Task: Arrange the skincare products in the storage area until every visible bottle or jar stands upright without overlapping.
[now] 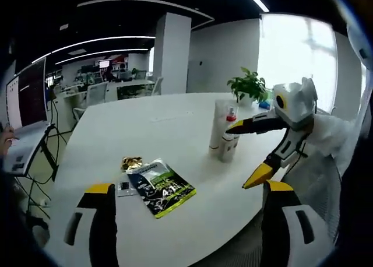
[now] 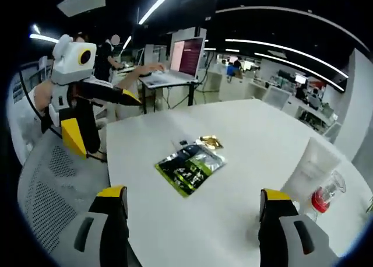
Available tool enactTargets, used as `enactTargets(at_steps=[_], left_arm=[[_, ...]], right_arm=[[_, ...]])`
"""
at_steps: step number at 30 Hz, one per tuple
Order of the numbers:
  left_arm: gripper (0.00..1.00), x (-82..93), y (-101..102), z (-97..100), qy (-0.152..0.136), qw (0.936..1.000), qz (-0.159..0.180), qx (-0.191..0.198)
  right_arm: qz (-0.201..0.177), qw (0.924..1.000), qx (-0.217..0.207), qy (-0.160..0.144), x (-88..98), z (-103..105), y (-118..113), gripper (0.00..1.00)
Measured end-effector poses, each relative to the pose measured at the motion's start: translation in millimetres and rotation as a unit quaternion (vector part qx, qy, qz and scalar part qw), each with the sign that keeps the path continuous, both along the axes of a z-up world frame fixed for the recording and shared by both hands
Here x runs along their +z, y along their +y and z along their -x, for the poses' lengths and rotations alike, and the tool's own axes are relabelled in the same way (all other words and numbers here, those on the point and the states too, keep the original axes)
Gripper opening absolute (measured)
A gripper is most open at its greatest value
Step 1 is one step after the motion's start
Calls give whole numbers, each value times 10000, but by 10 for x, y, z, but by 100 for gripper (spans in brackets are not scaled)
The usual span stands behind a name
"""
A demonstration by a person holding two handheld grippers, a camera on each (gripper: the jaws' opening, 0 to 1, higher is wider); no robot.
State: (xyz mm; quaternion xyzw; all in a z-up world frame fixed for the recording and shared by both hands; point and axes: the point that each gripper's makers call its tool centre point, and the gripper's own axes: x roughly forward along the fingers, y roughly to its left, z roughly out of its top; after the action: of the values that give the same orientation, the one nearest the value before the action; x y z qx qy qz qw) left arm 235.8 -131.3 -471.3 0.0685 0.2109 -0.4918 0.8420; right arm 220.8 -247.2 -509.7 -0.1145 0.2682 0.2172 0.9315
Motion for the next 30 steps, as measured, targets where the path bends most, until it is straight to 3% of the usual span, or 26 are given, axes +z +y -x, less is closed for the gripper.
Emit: enactTargets(at_steps=[19, 30], left_arm=[[99, -29, 33, 29, 99, 9999, 112, 62], [99, -6, 49, 4, 79, 9998, 158, 113]], right_arm=[[-40, 9990, 58, 432, -560, -384, 153, 76], [-204, 9980, -206, 562, -826, -675, 198, 65]])
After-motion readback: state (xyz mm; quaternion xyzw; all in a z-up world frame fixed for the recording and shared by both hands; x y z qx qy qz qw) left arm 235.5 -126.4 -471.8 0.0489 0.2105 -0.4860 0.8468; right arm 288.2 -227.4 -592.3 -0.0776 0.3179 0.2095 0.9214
